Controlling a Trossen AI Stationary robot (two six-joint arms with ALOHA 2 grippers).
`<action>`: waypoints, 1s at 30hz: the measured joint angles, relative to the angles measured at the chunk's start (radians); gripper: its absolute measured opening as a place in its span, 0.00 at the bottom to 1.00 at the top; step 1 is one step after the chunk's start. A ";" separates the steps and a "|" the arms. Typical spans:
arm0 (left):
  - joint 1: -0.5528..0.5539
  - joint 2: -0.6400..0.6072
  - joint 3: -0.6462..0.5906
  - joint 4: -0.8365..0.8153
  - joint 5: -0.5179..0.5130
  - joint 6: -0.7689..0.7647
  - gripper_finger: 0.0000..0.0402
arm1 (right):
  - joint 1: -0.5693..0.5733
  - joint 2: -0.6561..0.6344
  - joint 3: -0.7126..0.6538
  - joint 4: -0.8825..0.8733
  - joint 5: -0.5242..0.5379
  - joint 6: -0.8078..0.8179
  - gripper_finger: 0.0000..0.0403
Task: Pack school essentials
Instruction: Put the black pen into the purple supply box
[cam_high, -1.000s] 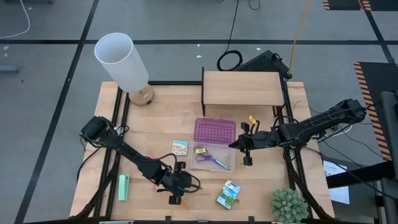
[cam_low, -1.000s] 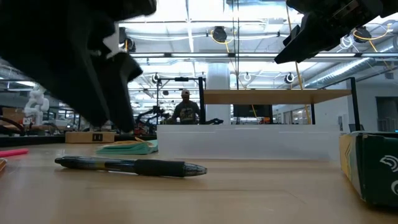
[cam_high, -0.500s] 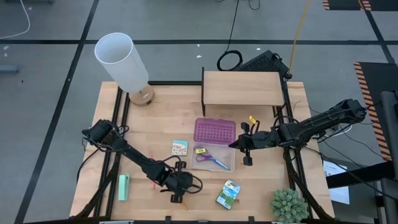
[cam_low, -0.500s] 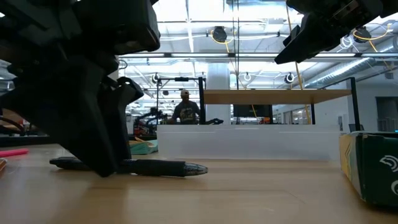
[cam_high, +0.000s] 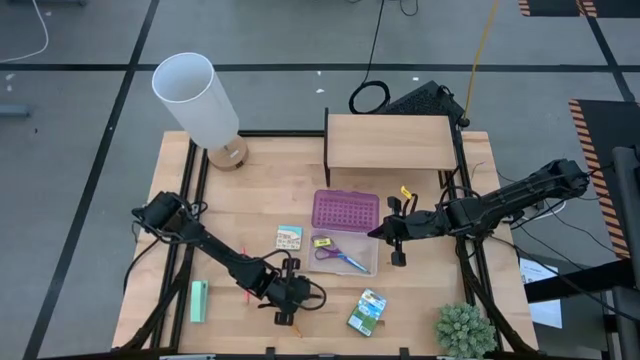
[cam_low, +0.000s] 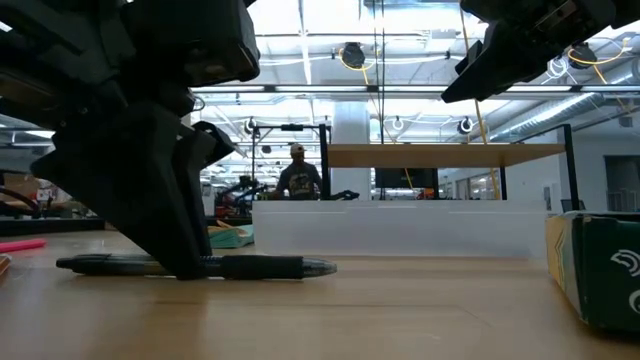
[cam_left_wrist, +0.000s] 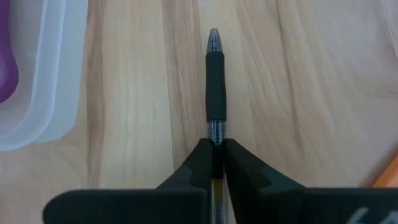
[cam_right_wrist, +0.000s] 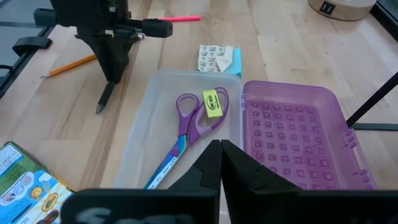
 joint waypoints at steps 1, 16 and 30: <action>0.000 -0.001 0.000 0.000 0.000 0.000 0.07 | 0.000 0.000 0.000 0.000 0.000 0.000 0.00; 0.026 -0.184 -0.004 -0.060 -0.053 0.097 0.09 | 0.000 0.000 0.000 0.034 0.001 0.098 0.00; 0.175 -0.334 -0.002 -0.092 -0.112 0.309 0.10 | 0.001 0.124 0.000 0.386 0.004 -0.014 0.30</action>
